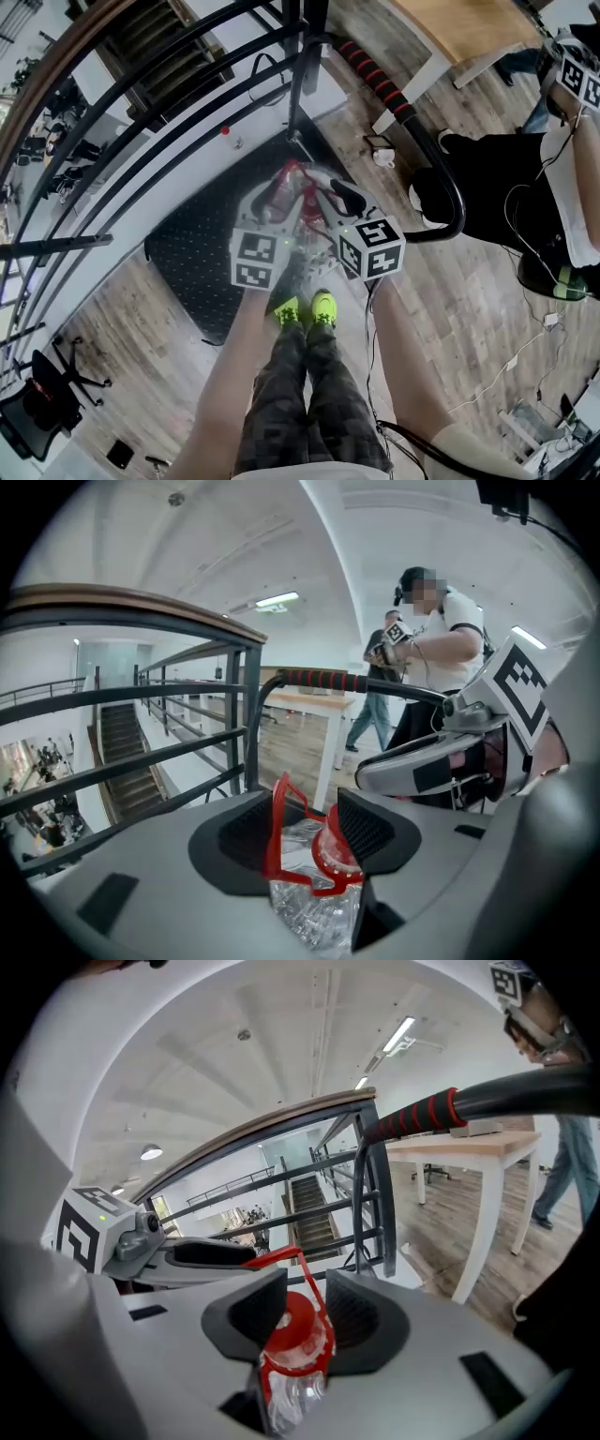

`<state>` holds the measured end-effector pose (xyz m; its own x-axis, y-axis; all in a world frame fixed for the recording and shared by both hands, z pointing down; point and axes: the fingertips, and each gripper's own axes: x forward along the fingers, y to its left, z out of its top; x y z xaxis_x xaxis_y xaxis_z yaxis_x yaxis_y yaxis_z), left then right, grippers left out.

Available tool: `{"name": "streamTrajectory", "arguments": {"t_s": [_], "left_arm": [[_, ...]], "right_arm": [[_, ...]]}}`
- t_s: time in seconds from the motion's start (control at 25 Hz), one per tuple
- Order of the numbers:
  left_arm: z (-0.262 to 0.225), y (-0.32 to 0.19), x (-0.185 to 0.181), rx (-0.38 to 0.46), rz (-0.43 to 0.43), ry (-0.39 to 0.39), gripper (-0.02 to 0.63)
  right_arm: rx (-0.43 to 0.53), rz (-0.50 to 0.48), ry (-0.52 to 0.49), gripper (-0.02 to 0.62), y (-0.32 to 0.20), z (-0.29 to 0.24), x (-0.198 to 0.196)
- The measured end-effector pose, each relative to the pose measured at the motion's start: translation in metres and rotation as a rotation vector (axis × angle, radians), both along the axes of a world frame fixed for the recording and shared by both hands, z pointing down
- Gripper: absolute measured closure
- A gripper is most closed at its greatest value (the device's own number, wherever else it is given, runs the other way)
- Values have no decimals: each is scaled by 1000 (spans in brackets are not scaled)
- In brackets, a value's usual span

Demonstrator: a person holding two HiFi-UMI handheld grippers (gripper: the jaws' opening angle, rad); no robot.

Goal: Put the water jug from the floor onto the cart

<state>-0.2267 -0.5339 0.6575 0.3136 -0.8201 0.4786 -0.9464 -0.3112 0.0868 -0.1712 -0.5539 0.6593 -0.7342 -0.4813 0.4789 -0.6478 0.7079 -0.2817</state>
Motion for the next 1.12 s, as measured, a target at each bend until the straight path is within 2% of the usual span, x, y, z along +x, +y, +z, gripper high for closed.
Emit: {"name": "streamTrajectory", "arguments": {"t_s": [0.12,0.32,0.64,0.88,0.96,1.0,1.04,1.08,1.12], "left_arm": [[4,5,-1,-9,5,-12,416],[9,10,-21,-7,-54,-47,399],[-3,19,-11,24,-22,-70,368],[-27,19,-2,60,27,-35,373],[-42,20,0,79,42,-24,393],[-51,22,1,92,48,-23,423],[-62,24,2,111,54,-24,521],[-73,26,3,130,61,-25,586],[-84,28,4,146,69,-22,588]], "right_arm": [[1,-8,6,488,2,2,-1],[19,-23,17,488,5,5,-5],[42,-40,18,488,13,-7,-11],[70,-60,24,488,24,-26,-18],[90,-58,11,489,28,-41,-18],[103,-58,3,491,31,-49,-18],[120,-59,-4,500,34,-59,-17],[140,-61,-11,513,37,-69,-17],[160,-61,-15,526,39,-80,-17]]}}
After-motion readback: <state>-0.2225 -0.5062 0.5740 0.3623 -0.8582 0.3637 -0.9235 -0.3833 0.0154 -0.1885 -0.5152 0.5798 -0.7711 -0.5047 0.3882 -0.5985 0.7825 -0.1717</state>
